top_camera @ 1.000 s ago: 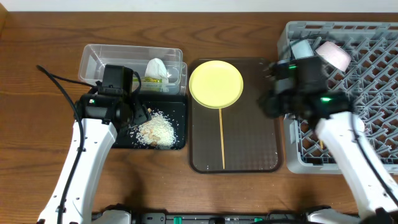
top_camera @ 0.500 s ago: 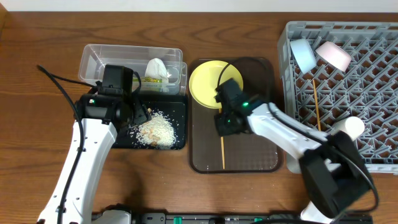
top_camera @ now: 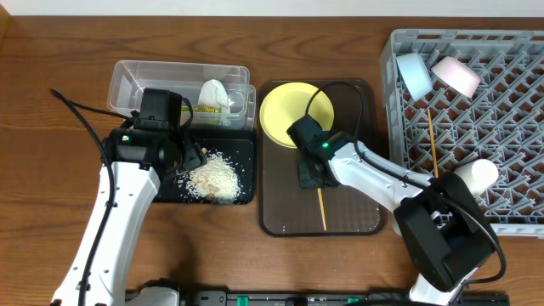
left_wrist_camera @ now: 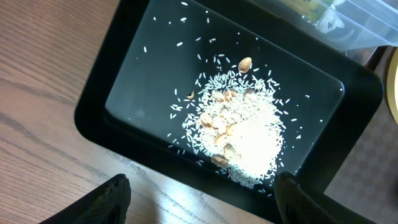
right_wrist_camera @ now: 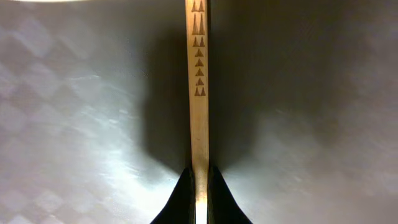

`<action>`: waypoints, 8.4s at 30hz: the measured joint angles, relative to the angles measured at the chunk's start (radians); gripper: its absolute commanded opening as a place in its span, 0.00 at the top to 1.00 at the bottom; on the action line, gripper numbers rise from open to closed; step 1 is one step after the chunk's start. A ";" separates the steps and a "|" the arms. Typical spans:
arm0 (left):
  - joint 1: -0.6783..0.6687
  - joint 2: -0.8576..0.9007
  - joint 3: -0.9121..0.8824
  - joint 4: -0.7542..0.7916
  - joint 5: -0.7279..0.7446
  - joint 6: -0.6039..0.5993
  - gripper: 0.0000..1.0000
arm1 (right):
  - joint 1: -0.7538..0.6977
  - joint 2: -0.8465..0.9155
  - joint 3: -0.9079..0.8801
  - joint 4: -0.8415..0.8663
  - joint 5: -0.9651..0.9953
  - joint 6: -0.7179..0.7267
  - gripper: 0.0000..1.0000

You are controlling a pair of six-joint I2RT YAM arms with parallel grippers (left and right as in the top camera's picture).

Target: Sort waste into correct bins and load items into the dishwasher rack

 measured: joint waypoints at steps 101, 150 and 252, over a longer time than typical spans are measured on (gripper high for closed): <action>0.000 0.000 0.000 -0.011 0.000 0.000 0.23 | -0.334 -0.142 -0.008 0.177 -0.002 -0.158 0.99; 0.000 0.000 0.000 -0.010 0.000 0.000 0.23 | -0.537 -0.704 -0.009 0.238 0.086 -0.524 0.54; -0.130 -0.563 -0.378 0.122 0.007 0.132 0.04 | -0.433 -1.342 -0.567 -0.163 0.011 -0.237 0.01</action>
